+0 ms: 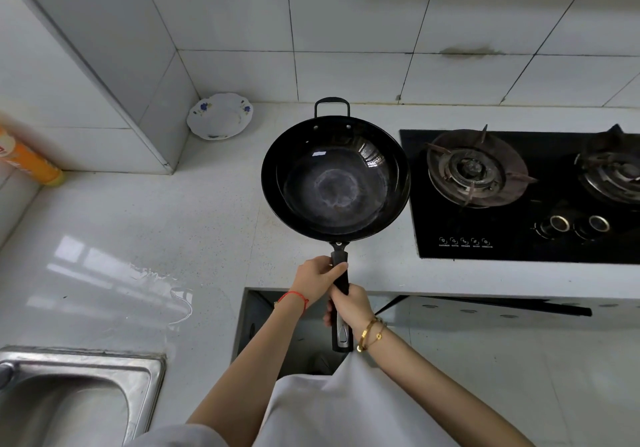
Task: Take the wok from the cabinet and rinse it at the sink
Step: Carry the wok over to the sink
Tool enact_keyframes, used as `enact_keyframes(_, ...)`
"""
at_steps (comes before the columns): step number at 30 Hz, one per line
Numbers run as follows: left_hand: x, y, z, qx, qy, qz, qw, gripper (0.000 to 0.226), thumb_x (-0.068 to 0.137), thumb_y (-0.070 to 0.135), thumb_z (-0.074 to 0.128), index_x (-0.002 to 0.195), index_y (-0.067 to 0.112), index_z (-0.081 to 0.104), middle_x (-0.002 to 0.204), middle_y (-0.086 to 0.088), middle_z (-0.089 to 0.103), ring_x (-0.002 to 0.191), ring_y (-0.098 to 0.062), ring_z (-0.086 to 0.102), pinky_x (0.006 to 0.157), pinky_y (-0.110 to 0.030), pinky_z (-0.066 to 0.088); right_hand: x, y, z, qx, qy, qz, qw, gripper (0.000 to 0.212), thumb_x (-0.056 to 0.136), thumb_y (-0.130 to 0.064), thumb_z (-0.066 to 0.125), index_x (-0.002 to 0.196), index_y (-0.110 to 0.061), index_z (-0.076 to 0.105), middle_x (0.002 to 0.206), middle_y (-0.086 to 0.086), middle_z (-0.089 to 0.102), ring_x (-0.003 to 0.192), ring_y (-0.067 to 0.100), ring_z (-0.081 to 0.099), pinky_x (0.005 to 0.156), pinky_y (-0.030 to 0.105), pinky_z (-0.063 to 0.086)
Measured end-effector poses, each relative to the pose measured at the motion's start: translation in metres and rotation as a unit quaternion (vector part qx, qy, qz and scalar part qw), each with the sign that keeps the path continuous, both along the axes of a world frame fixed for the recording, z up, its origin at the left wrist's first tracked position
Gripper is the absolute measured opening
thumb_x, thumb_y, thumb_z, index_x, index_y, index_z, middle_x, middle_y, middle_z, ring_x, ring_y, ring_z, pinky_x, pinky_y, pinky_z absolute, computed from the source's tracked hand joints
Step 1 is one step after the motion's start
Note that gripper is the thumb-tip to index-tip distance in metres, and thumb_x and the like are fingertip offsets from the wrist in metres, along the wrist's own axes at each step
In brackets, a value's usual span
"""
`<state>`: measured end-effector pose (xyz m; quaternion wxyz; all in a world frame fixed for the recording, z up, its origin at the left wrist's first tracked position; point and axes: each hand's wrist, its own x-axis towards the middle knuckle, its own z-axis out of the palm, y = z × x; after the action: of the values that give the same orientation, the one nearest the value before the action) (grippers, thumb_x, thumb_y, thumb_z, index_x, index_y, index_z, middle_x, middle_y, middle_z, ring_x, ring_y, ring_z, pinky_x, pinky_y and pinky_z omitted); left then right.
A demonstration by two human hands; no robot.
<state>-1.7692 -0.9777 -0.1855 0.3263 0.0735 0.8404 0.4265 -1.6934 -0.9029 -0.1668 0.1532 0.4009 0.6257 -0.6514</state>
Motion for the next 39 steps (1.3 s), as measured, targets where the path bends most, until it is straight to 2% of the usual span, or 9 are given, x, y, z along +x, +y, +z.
enact_keyframes(2,0.0,0.0,-0.001,0.01,-0.007,0.005,1.0,0.037,0.09,0.041,0.062,0.068,0.012,0.053,0.066,0.0,0.056,0.067,-0.017,0.052,0.064,-0.027,0.041,0.0,-0.004,0.0,0.032,0.003,-0.011,0.999,0.027,0.096,-0.015,0.05,0.072,-0.004,0.054,0.052,0.006,0.052,0.036,0.016,0.051,0.038,0.023,0.044)
enact_keyframes(4,0.001,0.0,-0.003,0.035,-0.016,0.012,0.999,0.043,0.083,0.051,0.062,0.081,0.008,0.065,0.081,-0.006,0.071,0.081,-0.026,0.066,0.077,-0.039,0.054,0.0,-0.008,-0.002,0.068,0.008,-0.019,0.997,0.03,0.095,-0.014,0.05,0.067,-0.004,0.054,0.049,0.006,0.051,0.032,0.014,0.048,0.034,0.021,0.041)
enact_keyframes(6,0.003,-0.001,-0.004,0.048,-0.02,0.021,0.998,0.05,0.077,0.057,0.06,0.091,0.01,0.07,0.092,-0.009,0.075,0.093,-0.028,0.069,0.088,-0.048,0.055,0.0,-0.011,-0.003,0.106,0.008,-0.023,0.994,0.034,0.095,-0.016,0.051,0.063,-0.005,0.054,0.045,0.005,0.051,0.029,0.013,0.047,0.033,0.02,0.039)
enact_keyframes(8,0.004,0.001,-0.001,0.041,-0.016,0.016,0.999,0.047,0.081,0.054,0.06,0.09,0.008,0.069,0.094,-0.013,0.075,0.094,-0.031,0.069,0.089,-0.051,0.054,0.001,-0.012,-0.004,0.131,0.01,-0.021,0.991,0.035,0.095,-0.019,0.052,0.063,-0.004,0.055,0.042,0.004,0.05,0.026,0.012,0.046,0.032,0.018,0.036)
enact_keyframes(14,0.004,0.008,0.007,0.012,0.001,0.002,1.0,0.037,0.095,0.035,0.058,0.092,-0.001,0.068,0.093,-0.02,0.071,0.081,-0.028,0.062,0.075,-0.037,0.05,0.003,-0.011,-0.002,0.155,0.027,-0.023,0.987,0.038,0.093,-0.018,0.055,0.056,-0.006,0.053,0.037,0.003,0.048,0.023,0.011,0.045,0.03,0.016,0.031)
enact_keyframes(23,0.005,0.008,0.014,0.027,0.013,0.012,0.999,0.037,0.095,0.035,0.057,0.099,-0.001,0.068,0.096,-0.018,0.071,0.093,-0.031,0.066,0.084,-0.041,0.053,0.002,-0.008,0.004,0.162,0.038,-0.008,0.986,0.037,0.092,-0.016,0.055,0.056,-0.009,0.051,0.035,-0.001,0.046,0.024,0.009,0.045,0.03,0.015,0.03)
enact_keyframes(30,0.008,0.006,0.017,0.054,0.022,0.067,0.996,0.037,0.095,0.037,0.057,0.098,0.001,0.067,0.095,-0.016,0.072,0.092,-0.029,0.068,0.083,-0.041,0.057,0.001,-0.005,0.015,0.162,0.071,0.025,0.984,0.03,0.092,-0.014,0.056,0.064,-0.006,0.055,0.043,0.003,0.05,0.023,0.007,0.045,0.029,0.015,0.031)
enact_keyframes(36,0.021,0.009,0.024,0.098,-0.002,0.157,0.983,0.032,0.095,0.033,0.057,0.105,0.005,0.066,0.1,-0.01,0.072,0.098,-0.023,0.068,0.083,-0.027,0.055,0.001,0.005,0.021,0.147,0.085,0.081,0.982,0.028,0.093,-0.016,0.057,0.067,-0.006,0.057,0.048,0.003,0.053,0.025,0.007,0.047,0.03,0.016,0.034)
enact_keyframes(39,0.03,0.014,0.026,0.112,-0.003,0.207,0.972,0.031,0.095,0.033,0.057,0.107,0.005,0.066,0.102,-0.011,0.072,0.099,-0.023,0.068,0.089,-0.033,0.055,0.004,0.013,0.025,0.143,0.087,0.122,0.978,0.027,0.094,-0.018,0.057,0.069,-0.008,0.057,0.049,0.003,0.053,0.025,0.006,0.046,0.029,0.015,0.033)
